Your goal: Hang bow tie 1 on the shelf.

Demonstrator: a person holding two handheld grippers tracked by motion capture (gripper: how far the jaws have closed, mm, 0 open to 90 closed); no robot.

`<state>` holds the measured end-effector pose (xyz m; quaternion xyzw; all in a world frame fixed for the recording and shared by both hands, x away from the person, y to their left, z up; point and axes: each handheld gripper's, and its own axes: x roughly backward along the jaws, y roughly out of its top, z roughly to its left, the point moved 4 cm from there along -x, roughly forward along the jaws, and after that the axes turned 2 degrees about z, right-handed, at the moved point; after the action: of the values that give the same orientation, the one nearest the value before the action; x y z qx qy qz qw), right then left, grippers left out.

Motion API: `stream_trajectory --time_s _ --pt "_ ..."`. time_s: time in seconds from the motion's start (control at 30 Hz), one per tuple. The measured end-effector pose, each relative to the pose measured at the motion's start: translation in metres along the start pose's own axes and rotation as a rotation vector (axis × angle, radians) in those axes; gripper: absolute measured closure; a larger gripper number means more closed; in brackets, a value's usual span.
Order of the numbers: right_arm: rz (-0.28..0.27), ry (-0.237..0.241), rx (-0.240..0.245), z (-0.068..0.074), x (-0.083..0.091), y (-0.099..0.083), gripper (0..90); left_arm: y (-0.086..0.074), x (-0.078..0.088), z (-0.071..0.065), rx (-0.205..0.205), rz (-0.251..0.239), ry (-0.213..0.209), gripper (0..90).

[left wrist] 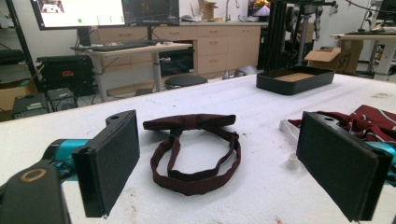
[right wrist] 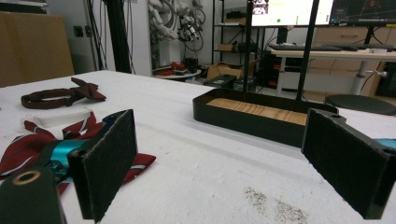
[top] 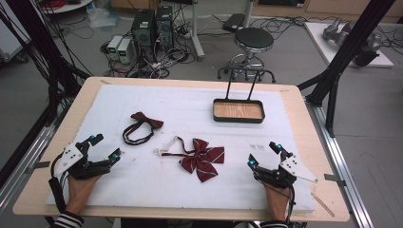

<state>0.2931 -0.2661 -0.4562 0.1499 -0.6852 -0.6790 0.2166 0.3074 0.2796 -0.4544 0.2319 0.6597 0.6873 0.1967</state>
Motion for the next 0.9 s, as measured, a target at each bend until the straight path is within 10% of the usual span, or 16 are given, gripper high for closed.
stream_trajectory --time_s 0.53,0.9 --pt "0.049 0.003 -0.019 -0.004 -0.003 0.002 9.8 0.0 0.0 0.0 0.0 0.003 0.003 13.8" --pt "0.081 0.09 -0.029 0.006 -0.009 0.026 9.8 0.0 0.0 0.0 0.002 0.002 0.002 13.7"
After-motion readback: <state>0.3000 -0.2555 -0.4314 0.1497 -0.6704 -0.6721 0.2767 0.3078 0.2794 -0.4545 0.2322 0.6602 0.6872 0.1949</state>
